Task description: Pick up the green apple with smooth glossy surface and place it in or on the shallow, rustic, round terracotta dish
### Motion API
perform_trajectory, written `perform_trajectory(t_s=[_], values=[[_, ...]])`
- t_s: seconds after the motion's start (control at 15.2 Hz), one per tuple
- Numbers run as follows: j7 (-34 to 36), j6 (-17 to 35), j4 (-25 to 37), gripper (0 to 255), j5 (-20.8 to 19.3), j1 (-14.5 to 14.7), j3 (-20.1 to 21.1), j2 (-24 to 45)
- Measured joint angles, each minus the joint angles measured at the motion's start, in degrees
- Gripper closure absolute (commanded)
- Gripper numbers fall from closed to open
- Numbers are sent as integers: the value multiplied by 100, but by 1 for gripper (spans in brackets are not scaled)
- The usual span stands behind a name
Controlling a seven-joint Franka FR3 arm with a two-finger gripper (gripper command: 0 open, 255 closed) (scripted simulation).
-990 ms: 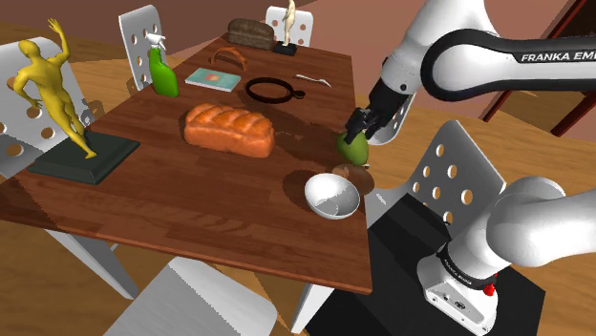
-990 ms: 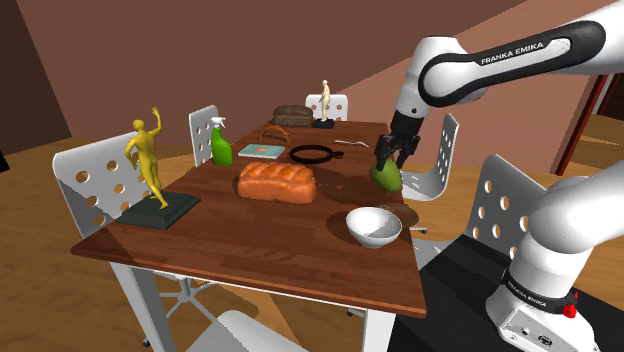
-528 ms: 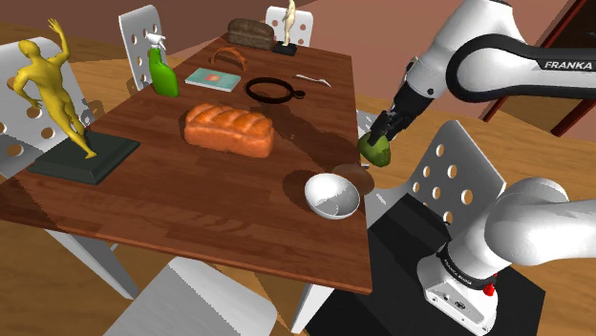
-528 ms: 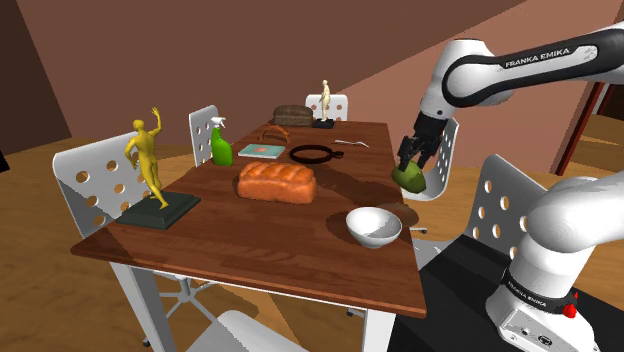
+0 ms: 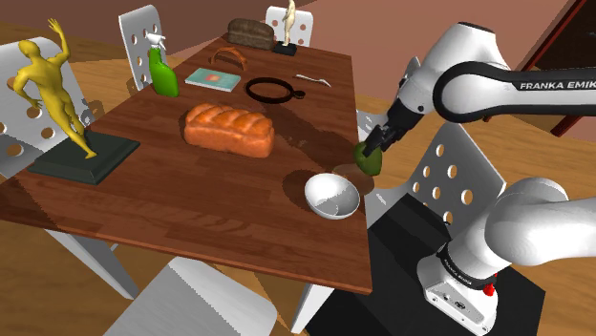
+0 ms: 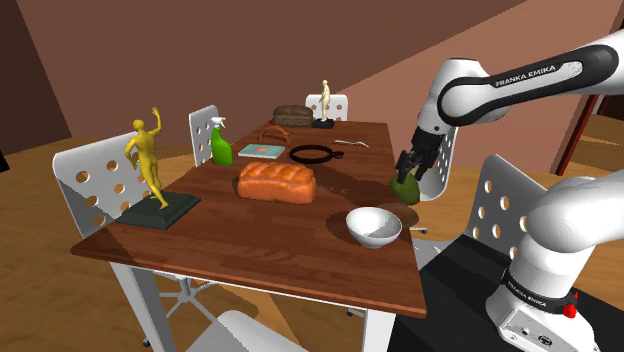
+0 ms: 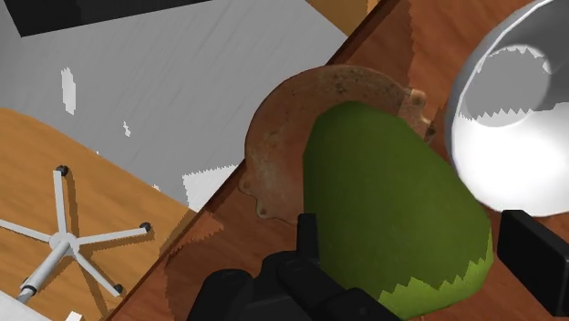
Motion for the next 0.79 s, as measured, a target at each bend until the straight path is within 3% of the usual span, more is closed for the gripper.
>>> perform_trajectory(t_s=[0.53, 0.79], values=[[-92, 786, -485, 255, 105, 57, 28, 306], [-110, 915, -550, 255, 121, 65, 30, 367]])
